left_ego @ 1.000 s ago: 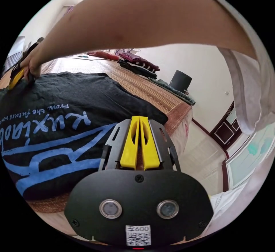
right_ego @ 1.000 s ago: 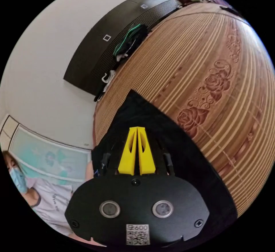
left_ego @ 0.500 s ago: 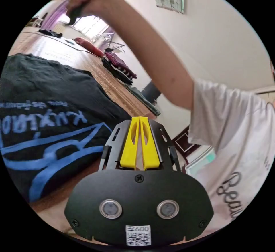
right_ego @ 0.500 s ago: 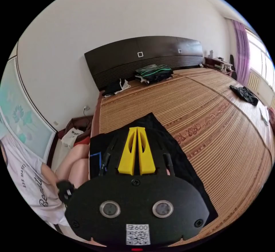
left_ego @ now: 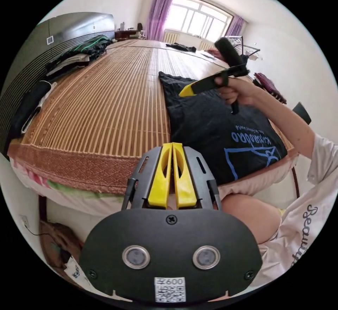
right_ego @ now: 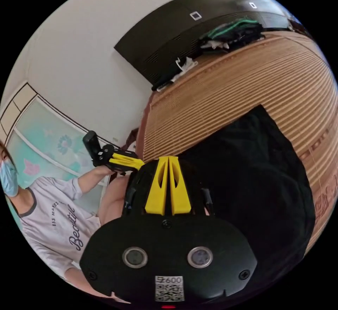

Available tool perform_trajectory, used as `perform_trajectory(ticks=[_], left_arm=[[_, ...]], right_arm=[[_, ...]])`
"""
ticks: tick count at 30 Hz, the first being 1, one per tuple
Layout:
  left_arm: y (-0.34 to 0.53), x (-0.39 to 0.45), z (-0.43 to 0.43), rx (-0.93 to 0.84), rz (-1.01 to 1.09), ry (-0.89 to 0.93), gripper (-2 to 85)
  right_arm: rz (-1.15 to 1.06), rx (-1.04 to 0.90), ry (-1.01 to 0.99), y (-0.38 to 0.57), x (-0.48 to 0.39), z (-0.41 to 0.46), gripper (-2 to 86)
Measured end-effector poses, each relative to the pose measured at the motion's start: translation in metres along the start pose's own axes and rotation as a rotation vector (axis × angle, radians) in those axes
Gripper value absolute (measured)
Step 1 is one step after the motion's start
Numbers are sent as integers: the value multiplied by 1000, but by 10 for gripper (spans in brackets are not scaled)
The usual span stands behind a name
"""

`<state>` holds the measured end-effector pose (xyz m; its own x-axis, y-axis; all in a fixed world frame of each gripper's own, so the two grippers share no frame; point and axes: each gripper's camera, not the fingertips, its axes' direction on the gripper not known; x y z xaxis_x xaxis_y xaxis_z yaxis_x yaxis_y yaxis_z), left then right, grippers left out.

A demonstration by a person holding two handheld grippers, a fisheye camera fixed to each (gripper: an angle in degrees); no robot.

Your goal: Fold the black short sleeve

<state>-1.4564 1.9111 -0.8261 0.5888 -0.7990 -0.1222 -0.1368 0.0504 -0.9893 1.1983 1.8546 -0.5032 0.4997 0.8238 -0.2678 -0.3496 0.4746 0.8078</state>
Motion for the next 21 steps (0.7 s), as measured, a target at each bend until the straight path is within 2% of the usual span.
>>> perform_trajectory(ticks=[1,2,7,10,13,15,17,19,21], left_arm=[[4,4,-1,13,5,-4,3],[12,12,-4,33,14,-16,3],[21,34,-10,25,55,-31,5],[29,34,-12,31,58,3,5],[37,41,-13,39,63,0,6],[46,46,-12,62,60,-15,6],[55,54,-12,89,59,-42,6],[63,64,-10,103,70,-88,7],[70,80,-5,104,103,-158,7]], right_arm=[[40,-23,35,-4,24,-3,-9],[82,8,-9,-7,49,-14,-8],[243,193,84,-3,128,-70,-8],[306,337,264,15,143,-105,-8],[182,490,288,50,124,-141,-8],[137,401,243,63,122,-148,-8],[178,193,253,77,135,-141,-8],[201,195,368,97,140,-142,-8],[200,252,379,114,149,-144,-8]])
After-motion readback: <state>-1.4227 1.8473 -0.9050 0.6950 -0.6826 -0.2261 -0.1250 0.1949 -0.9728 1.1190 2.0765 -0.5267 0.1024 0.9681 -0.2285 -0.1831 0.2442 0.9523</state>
